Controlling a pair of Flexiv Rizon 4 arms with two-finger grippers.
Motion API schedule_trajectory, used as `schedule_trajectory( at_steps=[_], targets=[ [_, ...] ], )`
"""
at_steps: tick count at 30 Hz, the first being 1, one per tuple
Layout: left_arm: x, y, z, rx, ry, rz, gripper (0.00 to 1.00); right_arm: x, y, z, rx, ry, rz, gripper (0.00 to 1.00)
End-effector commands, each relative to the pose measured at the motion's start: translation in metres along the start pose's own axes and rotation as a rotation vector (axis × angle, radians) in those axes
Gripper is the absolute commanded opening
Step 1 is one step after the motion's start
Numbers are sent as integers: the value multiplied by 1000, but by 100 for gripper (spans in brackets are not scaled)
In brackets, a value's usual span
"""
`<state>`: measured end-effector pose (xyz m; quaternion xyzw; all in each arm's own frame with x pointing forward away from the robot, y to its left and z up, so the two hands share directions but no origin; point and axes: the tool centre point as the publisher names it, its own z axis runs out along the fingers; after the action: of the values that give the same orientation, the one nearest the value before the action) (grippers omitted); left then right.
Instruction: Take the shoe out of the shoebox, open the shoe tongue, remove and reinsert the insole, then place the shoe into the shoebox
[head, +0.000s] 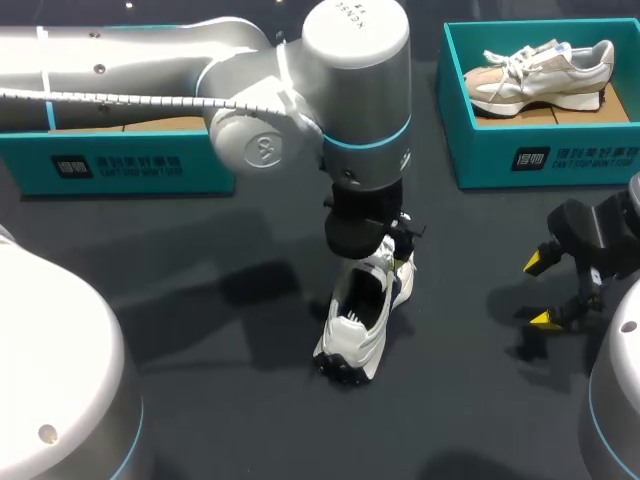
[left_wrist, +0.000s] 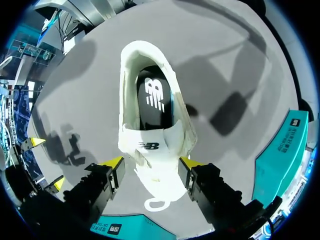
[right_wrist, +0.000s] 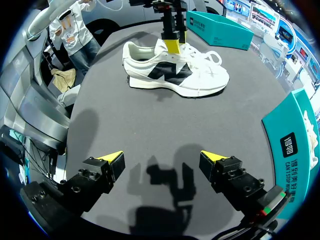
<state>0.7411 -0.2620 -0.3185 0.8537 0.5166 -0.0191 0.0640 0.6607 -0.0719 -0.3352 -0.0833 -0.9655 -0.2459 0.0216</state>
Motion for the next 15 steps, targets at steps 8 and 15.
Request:
schedule_trajectory(
  at_steps=[8,15],
  targets=[
    [-1,18,-22,-32,2,-5,48,2,0,-1,2,-2,0,100],
    [0,30,-39,-42,-6,-25,35,2,0,-1,2,-2,0,100]
  ],
)
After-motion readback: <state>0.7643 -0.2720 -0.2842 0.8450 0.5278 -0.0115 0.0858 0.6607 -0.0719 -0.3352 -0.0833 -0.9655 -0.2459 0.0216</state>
